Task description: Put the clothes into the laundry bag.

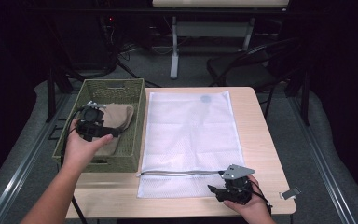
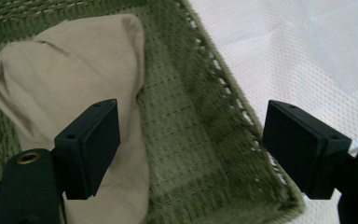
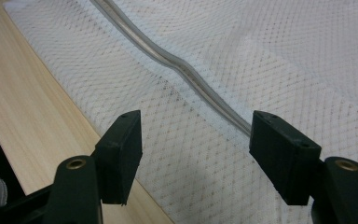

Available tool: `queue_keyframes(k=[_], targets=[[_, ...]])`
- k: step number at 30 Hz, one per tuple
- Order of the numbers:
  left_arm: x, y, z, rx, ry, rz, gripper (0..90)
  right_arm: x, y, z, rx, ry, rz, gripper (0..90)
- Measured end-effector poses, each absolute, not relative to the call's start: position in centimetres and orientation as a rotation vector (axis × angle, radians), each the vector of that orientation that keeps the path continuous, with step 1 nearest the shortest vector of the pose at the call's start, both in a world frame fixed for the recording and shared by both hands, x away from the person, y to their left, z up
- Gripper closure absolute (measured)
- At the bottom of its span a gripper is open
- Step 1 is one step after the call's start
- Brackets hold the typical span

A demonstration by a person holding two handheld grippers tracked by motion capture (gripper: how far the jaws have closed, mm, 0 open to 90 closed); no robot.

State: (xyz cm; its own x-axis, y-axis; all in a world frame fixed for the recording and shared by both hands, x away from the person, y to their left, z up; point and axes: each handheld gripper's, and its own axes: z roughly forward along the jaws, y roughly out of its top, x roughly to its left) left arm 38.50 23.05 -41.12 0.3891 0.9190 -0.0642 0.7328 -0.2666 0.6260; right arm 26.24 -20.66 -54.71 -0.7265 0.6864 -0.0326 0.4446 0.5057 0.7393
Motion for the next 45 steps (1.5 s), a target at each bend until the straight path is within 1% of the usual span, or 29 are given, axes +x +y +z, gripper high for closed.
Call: queue_keyframes(k=[6,10,19,21,25,38,45], targets=[[40.2,24.4,-41.3,2.04,1.5,0.377,17.9,26.3,-20.5,-54.9,0.946,2.445,1.045,33.8],[41.2,24.8,-41.6,2.051,1.546,0.398,16.7,26.3,-20.4,-54.9,0.937,2.454,1.039,33.4],[43.3,25.3,-42.4,2.078,1.634,0.4,16.8,26.4,-20.6,-54.9,0.954,2.432,1.05,30.5],[43.7,25.4,-42.6,2.072,1.646,0.387,16.8,26.4,-20.6,-55.0,0.956,2.443,1.042,29.8],[44.4,25.4,-43.2,2.081,1.659,0.415,16.8,26.4,-20.5,-55.0,0.947,2.453,1.034,29.2],[46.4,26.2,-45.1,2.072,1.745,0.417,16.8,26.5,-20.4,-55.2,0.943,2.462,1.025,28.8],[47.2,26.4,-46.1,2.076,1.749,0.426,16.8,26.6,-20.2,-55.3,0.928,2.471,1.024,28.4]])
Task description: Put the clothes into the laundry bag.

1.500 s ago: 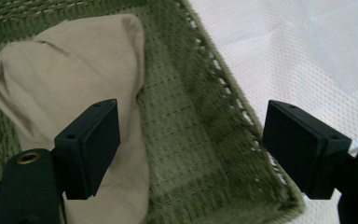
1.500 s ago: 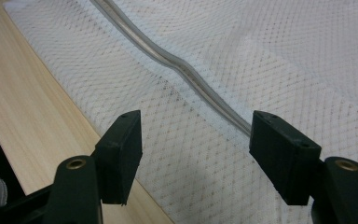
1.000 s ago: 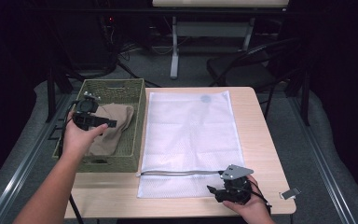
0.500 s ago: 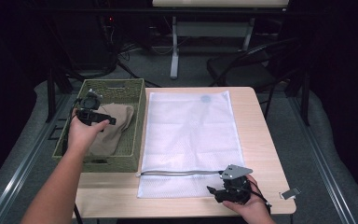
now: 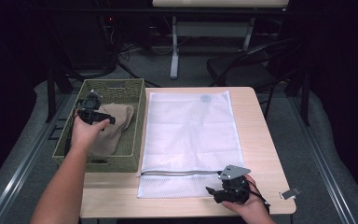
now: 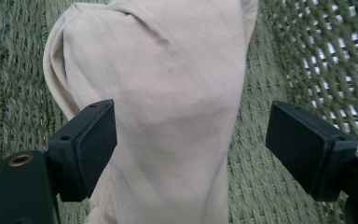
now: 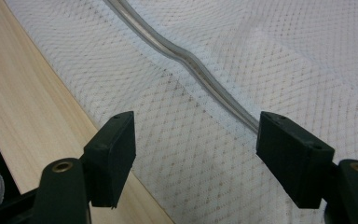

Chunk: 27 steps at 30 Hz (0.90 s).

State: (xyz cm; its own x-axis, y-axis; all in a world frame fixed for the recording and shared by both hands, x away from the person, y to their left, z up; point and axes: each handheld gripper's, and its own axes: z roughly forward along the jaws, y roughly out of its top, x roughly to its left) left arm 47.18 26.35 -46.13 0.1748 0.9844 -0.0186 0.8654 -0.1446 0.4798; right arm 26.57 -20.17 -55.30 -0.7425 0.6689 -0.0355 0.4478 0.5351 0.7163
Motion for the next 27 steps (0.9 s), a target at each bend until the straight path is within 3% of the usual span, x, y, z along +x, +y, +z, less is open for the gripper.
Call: queue_keyframes(k=[18,27], targets=[[48.2,25.2,-48.6,2.16,1.811,0.447,15.4,26.6,-20.1,-55.4,0.9,2.481,1.023,27.1],[48.5,23.8,-49.9,2.275,1.832,0.595,14.9,26.6,-20.1,-55.4,0.894,2.484,1.02,27.0]])
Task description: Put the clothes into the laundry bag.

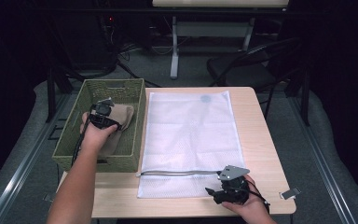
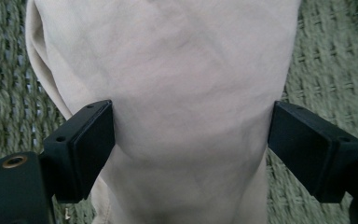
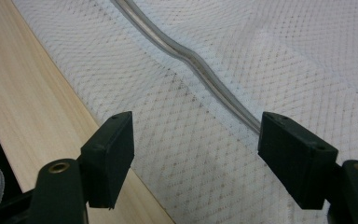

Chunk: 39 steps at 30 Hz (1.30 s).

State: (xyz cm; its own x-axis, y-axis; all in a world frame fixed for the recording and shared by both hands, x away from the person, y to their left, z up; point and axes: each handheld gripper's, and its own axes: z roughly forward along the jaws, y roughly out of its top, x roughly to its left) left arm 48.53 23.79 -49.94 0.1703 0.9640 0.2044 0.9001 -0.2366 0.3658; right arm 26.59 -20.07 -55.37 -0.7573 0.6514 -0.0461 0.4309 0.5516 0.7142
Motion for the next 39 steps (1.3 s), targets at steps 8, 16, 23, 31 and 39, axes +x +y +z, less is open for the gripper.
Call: queue_keyframes(k=[8,16,23,31,39], targets=[[48.5,24.6,-50.4,2.249,1.863,0.574,15.1,26.6,-20.1,-55.4,0.887,2.49,1.026,26.9],[48.5,26.6,-51.1,2.153,1.937,0.472,13.3,26.6,-20.0,-55.4,0.878,2.495,1.009,26.9],[48.9,27.3,-51.2,2.112,1.957,0.413,12.9,26.5,-20.0,-55.5,0.884,2.499,1.014,26.9],[49.7,27.3,-51.8,2.062,1.972,0.355,13.1,26.5,-20.1,-55.4,0.883,2.493,1.023,26.8],[50.2,26.9,-52.3,2.076,1.974,0.333,12.9,26.6,-20.2,-55.4,0.885,2.493,1.025,26.8]])
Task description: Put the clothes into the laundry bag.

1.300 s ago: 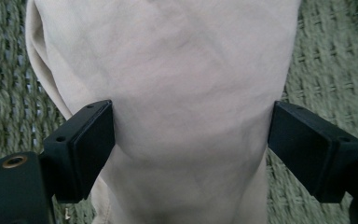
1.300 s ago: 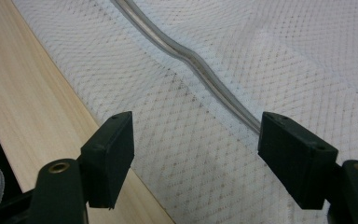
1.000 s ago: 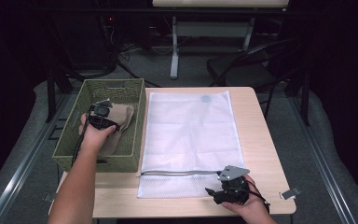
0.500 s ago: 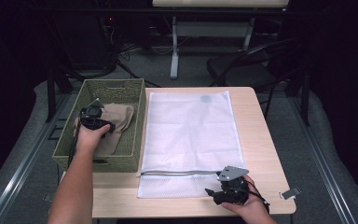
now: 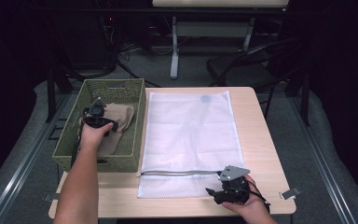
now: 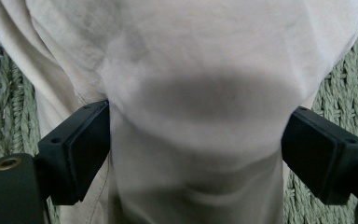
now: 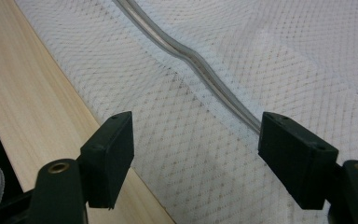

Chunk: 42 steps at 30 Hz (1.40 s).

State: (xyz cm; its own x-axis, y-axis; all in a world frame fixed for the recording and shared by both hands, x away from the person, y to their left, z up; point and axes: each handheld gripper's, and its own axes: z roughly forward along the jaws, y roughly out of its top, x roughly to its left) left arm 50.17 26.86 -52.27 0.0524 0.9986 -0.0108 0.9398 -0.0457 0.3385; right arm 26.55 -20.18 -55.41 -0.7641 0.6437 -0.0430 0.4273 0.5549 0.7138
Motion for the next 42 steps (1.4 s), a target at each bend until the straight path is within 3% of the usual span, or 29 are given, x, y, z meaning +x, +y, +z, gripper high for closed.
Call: queue_keyframes(k=[13,26,42], targets=[[50.4,26.8,-53.0,2.127,1.952,0.331,8.3,26.6,-20.1,-55.6,0.886,2.496,1.016,26.8],[50.4,26.0,-54.1,2.189,1.942,0.427,0.2,26.5,-20.0,-55.5,0.881,2.495,1.02,26.8],[50.4,25.0,-54.6,2.28,1.955,0.499,0.0,26.5,-20.1,-55.5,0.882,2.493,1.028,26.8]])
